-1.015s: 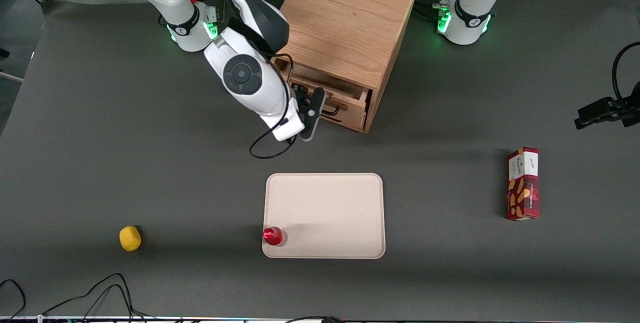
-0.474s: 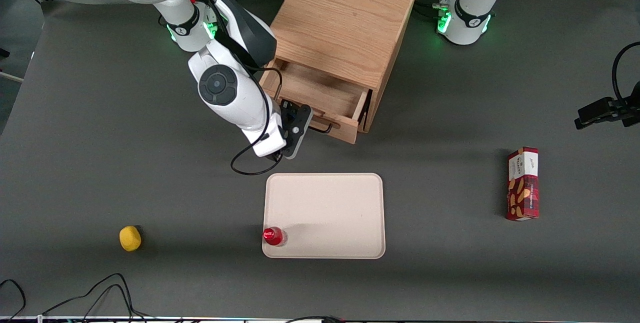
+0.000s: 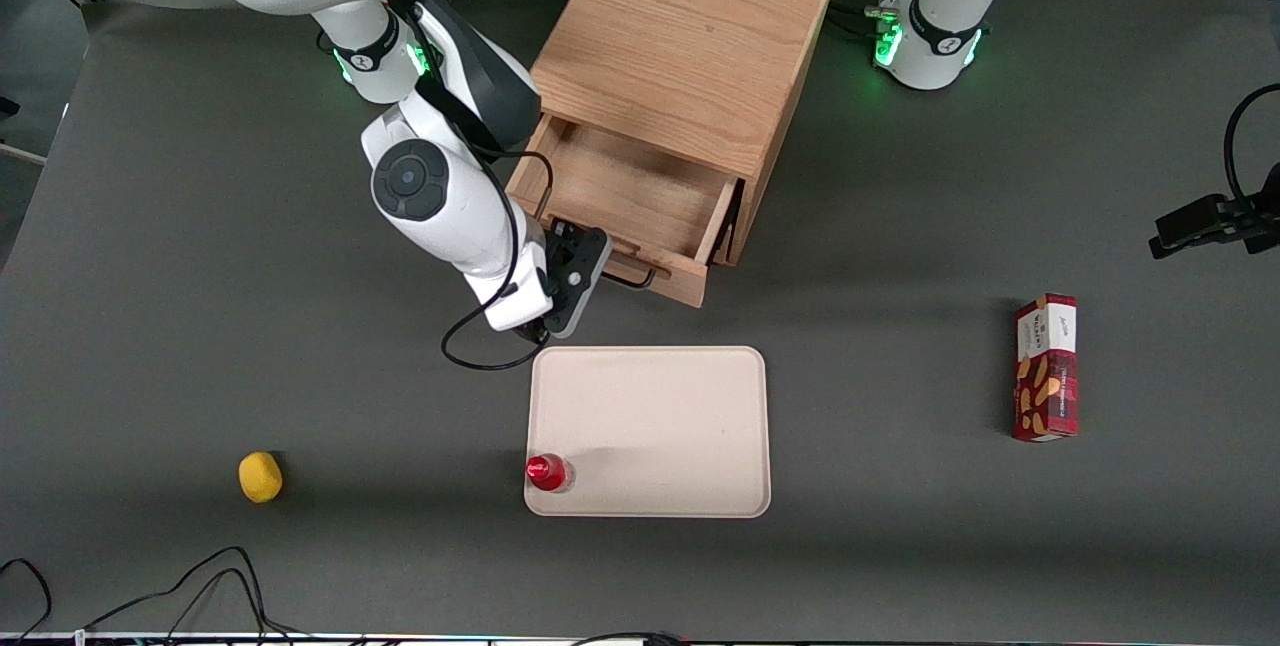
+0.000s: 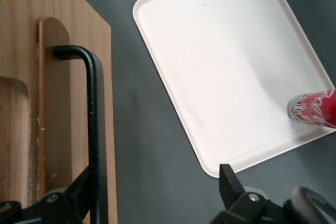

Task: Open upper drawer
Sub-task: 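Pull the upper drawer handle outward from the cabinet with the right gripper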

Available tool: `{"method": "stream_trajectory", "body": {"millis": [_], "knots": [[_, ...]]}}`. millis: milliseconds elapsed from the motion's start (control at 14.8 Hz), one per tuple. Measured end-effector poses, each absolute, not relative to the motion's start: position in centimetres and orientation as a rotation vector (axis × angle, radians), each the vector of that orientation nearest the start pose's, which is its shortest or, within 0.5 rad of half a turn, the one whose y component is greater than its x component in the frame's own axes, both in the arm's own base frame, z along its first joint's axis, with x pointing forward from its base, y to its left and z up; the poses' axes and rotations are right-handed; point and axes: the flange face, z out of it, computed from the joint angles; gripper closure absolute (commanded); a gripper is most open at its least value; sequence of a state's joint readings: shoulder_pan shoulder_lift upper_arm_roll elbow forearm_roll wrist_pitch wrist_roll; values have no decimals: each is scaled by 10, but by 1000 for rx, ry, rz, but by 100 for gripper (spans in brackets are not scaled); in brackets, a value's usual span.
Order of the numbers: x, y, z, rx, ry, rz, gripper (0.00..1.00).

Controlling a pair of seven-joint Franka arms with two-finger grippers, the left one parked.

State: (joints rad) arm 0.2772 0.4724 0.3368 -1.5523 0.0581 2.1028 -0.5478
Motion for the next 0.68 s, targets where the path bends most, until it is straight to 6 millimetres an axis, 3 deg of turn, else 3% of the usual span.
{"method": "stream_trajectory", "body": {"millis": [677], "knots": [[633,334,395,-2527,-1479,-201,0]]}}
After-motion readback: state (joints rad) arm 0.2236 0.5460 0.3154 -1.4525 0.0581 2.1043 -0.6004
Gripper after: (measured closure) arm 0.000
